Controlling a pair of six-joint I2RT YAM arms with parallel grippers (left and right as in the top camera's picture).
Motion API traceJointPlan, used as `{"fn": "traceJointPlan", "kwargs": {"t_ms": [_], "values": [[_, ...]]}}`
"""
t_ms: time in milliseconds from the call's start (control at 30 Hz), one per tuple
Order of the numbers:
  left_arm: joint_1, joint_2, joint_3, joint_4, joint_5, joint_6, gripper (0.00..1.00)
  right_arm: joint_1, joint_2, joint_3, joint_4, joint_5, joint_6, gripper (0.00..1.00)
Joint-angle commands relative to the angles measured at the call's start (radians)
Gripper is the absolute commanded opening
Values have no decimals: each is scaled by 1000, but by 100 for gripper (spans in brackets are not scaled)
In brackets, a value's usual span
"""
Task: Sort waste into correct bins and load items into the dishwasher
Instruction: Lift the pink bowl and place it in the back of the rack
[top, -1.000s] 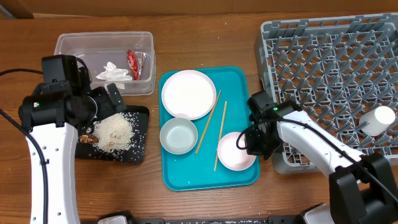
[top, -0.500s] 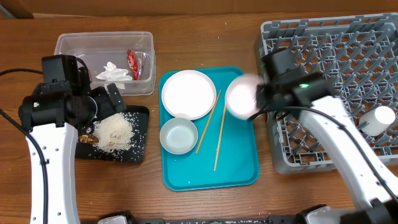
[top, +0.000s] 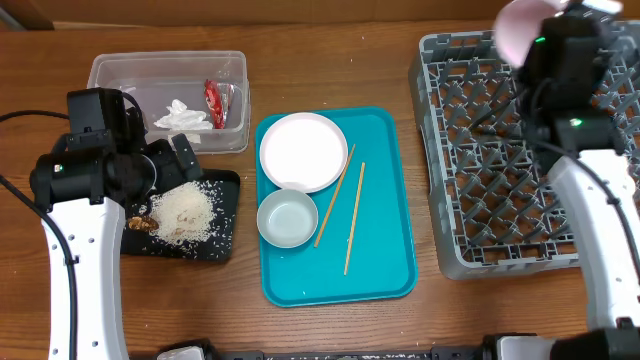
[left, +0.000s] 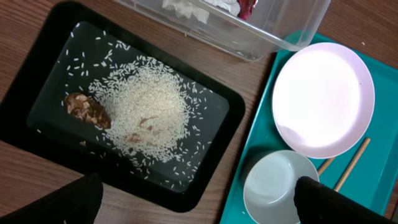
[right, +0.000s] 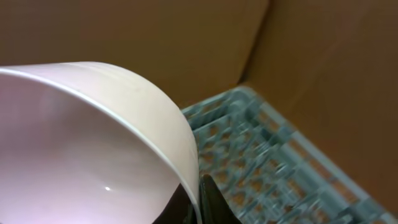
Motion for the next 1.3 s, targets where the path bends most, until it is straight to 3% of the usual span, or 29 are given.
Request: {"fn": "traceJointPlan", "kwargs": {"t_ms": [0, 133, 300, 433, 767, 1033, 1167, 1267], "values": [[4, 2, 14, 0, -3, -6, 100, -97, 48, 19, 115, 71, -146, 4], [4, 2, 14, 0, -3, -6, 100, -168, 128, 19, 267, 240, -237, 4], [4, 2, 14, 0, -3, -6, 100, -233, 307, 19, 552, 515, -475, 4], [4, 2, 14, 0, -3, -6, 100, -265, 435, 19, 682, 614, -564, 4], [4, 2, 14, 0, -3, -6, 100, -264, 587, 14, 654, 650, -497, 4], [4, 2, 14, 0, -3, -6, 100, -226, 587, 5, 318, 559, -170, 4], [4, 2, 14, 0, -3, -6, 100, -197, 587, 5, 245, 552, -116, 4], [4, 2, 14, 0, -3, -6, 100, -175, 587, 5, 228, 553, -117, 22]]}}
